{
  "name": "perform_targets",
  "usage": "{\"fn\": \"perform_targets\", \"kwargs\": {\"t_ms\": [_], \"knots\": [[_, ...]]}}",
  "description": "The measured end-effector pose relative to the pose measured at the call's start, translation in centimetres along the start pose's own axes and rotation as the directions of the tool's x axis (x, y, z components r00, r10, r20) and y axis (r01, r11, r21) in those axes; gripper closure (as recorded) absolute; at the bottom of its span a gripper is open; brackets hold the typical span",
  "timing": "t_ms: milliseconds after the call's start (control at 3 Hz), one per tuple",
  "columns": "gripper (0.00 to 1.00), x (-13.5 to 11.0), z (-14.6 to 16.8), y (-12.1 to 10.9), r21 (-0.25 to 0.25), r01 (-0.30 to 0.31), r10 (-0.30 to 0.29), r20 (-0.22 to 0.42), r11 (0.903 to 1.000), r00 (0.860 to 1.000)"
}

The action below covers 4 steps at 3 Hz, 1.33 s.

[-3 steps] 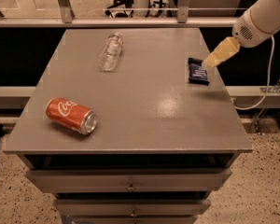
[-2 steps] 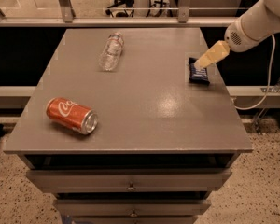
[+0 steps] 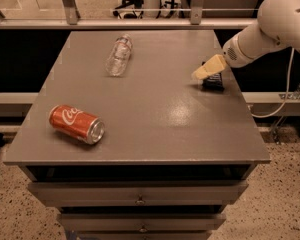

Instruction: Pick rxbar blueberry

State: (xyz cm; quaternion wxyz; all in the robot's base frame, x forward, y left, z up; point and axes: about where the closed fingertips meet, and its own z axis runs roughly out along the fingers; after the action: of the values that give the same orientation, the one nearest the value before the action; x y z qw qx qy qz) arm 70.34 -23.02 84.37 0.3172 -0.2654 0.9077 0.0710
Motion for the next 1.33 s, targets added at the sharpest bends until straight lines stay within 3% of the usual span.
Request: {"fn": "perform_targets", "kwargs": {"t_ms": [333,667,1333], "knots": [[0.00,0.7,0.8,1.0,-0.018,-0.019,0.020,0.005,0.9996,1.000],[0.13,0.7,1.0,2.1,-0.037,-0.018,0.019,0.017,0.9991,1.000],[0.59,-0.7,0.4,4.2,-0.063,0.020,-0.016,0.059,0.9978,0.998]]}}
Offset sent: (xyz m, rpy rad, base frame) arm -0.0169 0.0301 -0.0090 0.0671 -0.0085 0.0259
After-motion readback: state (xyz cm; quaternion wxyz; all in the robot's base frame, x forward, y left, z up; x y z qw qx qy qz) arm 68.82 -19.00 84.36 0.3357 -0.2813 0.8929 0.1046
